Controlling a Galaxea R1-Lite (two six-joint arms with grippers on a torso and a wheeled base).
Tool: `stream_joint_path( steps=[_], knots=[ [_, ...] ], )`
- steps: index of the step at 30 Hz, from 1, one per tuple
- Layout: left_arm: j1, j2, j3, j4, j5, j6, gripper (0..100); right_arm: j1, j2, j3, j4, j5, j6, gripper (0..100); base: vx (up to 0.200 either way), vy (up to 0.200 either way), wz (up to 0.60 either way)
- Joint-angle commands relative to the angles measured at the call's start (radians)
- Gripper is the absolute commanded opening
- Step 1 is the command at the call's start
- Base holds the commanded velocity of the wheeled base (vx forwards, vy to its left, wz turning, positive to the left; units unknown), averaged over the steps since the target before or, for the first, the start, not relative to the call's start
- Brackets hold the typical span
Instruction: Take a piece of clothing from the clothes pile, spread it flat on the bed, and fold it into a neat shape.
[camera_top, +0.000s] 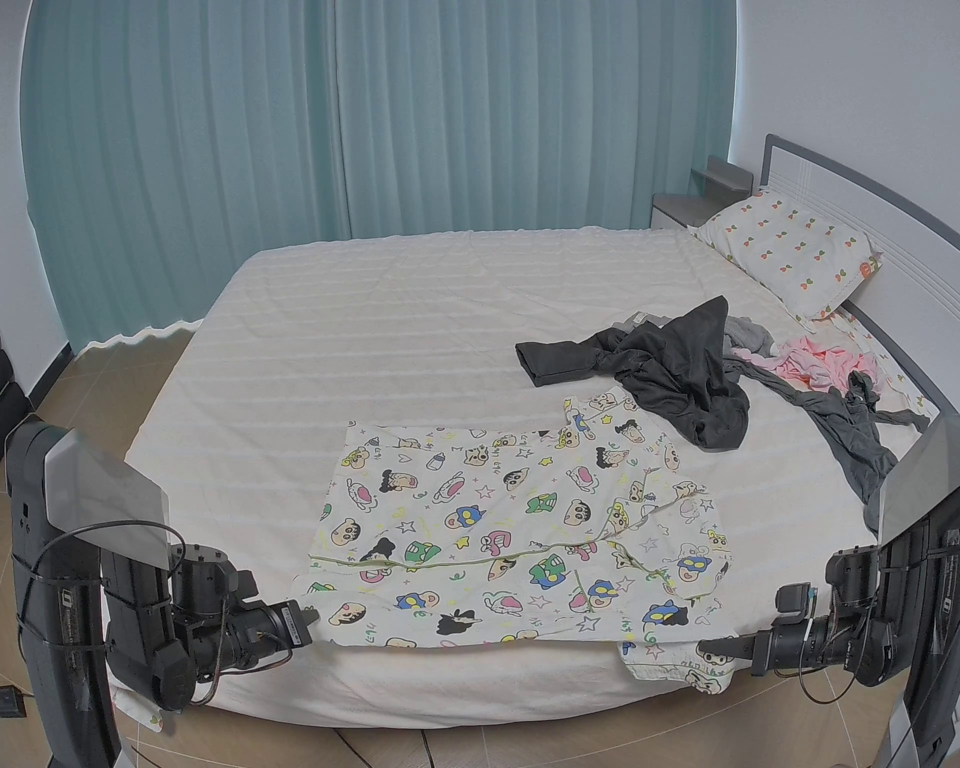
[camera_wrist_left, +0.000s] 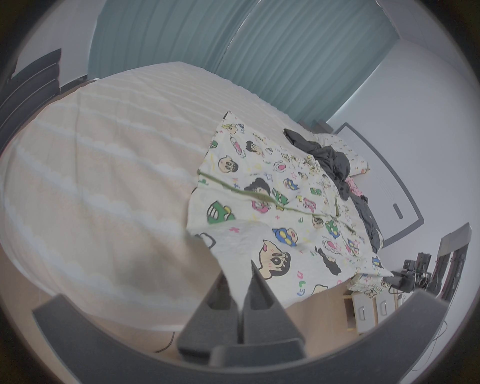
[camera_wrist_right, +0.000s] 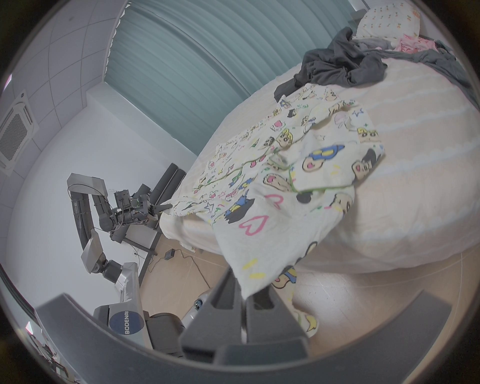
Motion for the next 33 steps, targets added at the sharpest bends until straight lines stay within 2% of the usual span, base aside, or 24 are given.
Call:
stream_joint_path(
  steps=[1, 4, 5, 6, 11, 16, 22, 27, 33],
  knots=[
    [-0.01, -0.051, -0.125, 0.125, 0.025, -0.018, 0, -0.004, -0.031, -0.059, -0.012, -0.007, 0.025, 0, 0.0, 0.0, 0.0],
    [-0.008, -0.09, -0.249, 0.297, 0.05, -0.079, 0, -0.004, -0.054, -0.103, -0.011, -0.018, 0.08, 0, 0.0, 0.0, 0.0],
    [-0.008, -0.094, -0.254, 0.306, 0.05, -0.082, 0, -0.004, -0.054, -0.105, -0.011, -0.019, 0.083, 0, 0.0, 0.0, 0.0],
    [-0.008, -0.115, -0.338, 0.435, 0.051, -0.119, 0, 0.001, -0.056, -0.136, -0.011, -0.041, 0.111, 0, 0.0, 0.0, 0.0],
    [-0.006, -0.112, -0.546, 0.673, 0.076, -0.169, 0, 0.009, -0.025, -0.217, -0.009, -0.102, 0.137, 0, 0.0, 0.0, 0.0],
    [-0.002, -0.087, -0.682, 0.765, 0.1, -0.228, 0, 0.01, -0.005, -0.286, -0.008, -0.136, 0.149, 0, 0.0, 0.0, 0.0],
    [0.0, -0.012, -0.806, 0.835, 0.108, -0.232, 0, 0.023, 0.038, -0.37, 0.002, -0.173, 0.171, 0, 0.0, 0.0, 0.0],
    [0.0, 0.054, -0.918, 0.903, 0.146, -0.234, 0, 0.032, 0.059, -0.448, 0.066, -0.203, 0.172, 0, 0.0, 0.0, 0.0],
    [0.0, 0.117, -1.033, 0.989, 0.152, -0.252, 0, 0.055, 0.062, -0.519, 0.155, -0.222, 0.172, 0, 0.0, 0.0, 0.0]
  ],
)
